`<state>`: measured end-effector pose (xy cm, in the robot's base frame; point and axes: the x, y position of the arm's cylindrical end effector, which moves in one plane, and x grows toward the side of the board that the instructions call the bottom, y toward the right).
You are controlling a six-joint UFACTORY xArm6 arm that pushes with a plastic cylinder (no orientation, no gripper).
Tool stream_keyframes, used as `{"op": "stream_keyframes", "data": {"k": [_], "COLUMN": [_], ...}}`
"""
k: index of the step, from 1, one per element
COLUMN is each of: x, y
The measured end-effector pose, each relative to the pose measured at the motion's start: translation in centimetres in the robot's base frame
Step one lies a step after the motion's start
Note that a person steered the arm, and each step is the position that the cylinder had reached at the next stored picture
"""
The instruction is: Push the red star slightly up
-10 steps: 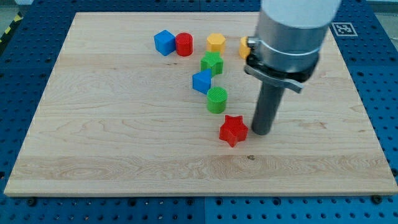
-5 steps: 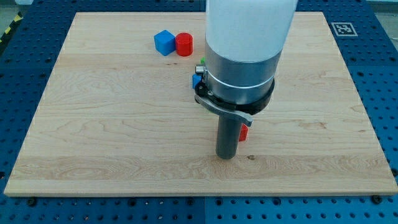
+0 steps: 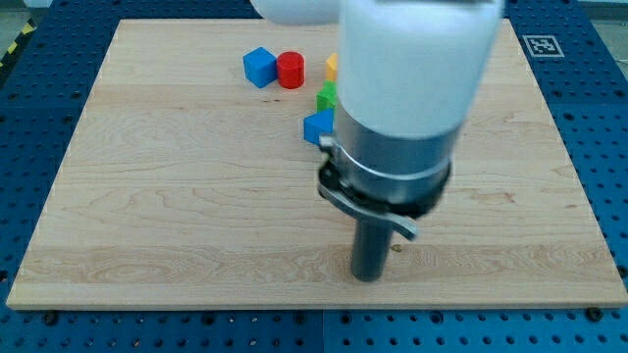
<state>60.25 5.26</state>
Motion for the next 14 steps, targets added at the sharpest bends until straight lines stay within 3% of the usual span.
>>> {"op": "stream_keyframes", "data": {"k": [5, 9, 14], "x": [-7.1, -9.1, -9.1], "y": [2.4, 6.2, 1.7]}}
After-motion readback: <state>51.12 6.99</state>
